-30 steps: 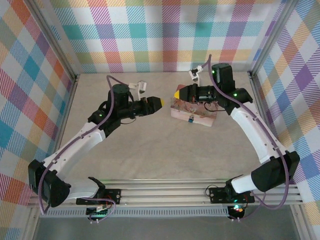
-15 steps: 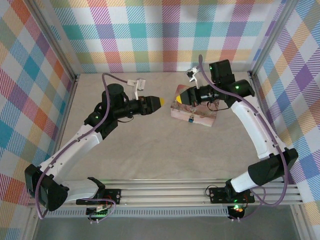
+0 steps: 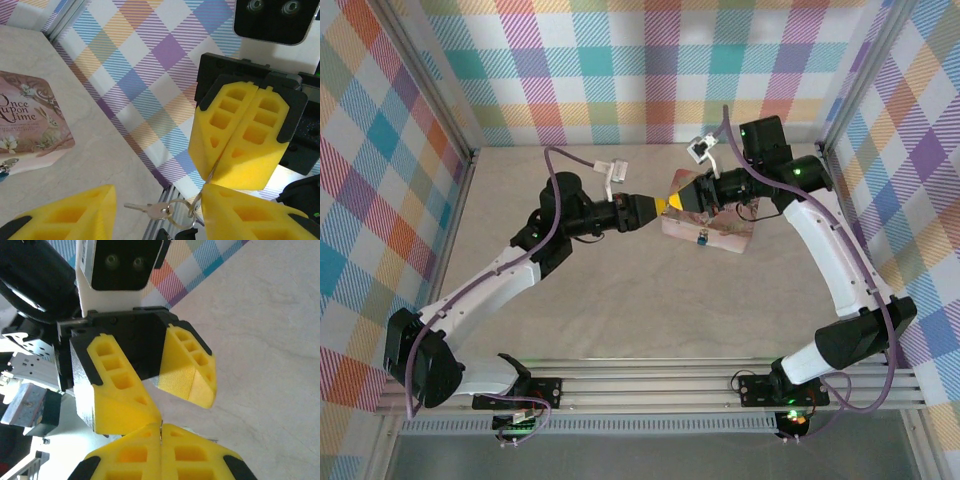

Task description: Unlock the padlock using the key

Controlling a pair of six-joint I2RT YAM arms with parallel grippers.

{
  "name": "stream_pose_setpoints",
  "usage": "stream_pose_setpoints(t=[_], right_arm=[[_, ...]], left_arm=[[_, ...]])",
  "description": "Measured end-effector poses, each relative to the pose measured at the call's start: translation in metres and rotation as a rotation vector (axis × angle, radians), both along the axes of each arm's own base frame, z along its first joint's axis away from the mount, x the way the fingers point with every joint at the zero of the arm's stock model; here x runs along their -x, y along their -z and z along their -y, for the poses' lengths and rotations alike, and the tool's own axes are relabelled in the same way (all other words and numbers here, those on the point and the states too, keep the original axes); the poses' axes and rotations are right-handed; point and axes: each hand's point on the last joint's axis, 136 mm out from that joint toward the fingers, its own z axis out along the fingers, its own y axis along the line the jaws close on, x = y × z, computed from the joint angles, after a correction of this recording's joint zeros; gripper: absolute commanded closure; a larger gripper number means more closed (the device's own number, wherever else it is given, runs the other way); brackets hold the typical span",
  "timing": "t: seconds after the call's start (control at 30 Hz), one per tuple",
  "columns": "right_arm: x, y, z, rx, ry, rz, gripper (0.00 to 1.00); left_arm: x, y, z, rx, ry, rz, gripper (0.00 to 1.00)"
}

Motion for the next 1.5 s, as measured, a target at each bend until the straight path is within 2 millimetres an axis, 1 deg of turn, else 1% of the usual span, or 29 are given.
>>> stream_pose_setpoints(t=[0.13, 0.4, 0.6, 0.8, 1.03, 1.17, 1.33, 1.5], right_arm=[[0.001, 0.003, -0.003, -0.026, -0.012, -0.041, 1.00], [-0.003, 0.008, -0.006, -0.044, 0.009, -0.072, 1.00], [-0.004, 0.003, -0.005, -0.056, 0.018, -0.056, 1.00], [-0.004, 0.002, -0.005, -0.058, 0.020, -0.059, 1.00], [-0.002, 0.001, -0.005, -0.060, 0.021, -0.061, 1.00], [-0.002, 0.002, -0.005, -0.063, 0.022, -0.059, 1.00], [-0.001, 0.003, -0.005, -0.068, 0.023, -0.064, 1.00], [0.001, 0.005, -0.004, -0.072, 0.026, -0.068, 1.00]], left_arm=[[0.000, -0.004, 0.000, 0.013, 0.000, 0.013, 0.54], [0.006, -0.001, -0.004, 0.014, 0.001, 0.009, 0.56], [0.010, -0.002, -0.005, 0.020, 0.007, -0.001, 0.56], [0.012, -0.002, -0.005, 0.021, 0.021, -0.004, 0.57], [0.017, -0.002, -0.003, 0.025, 0.049, -0.013, 0.68], [0.017, -0.002, -0.003, 0.026, 0.052, -0.018, 0.78], [0.018, -0.002, -0.003, 0.026, 0.054, -0.021, 0.84], [0.018, -0.003, -0.003, 0.027, 0.054, -0.023, 0.84]])
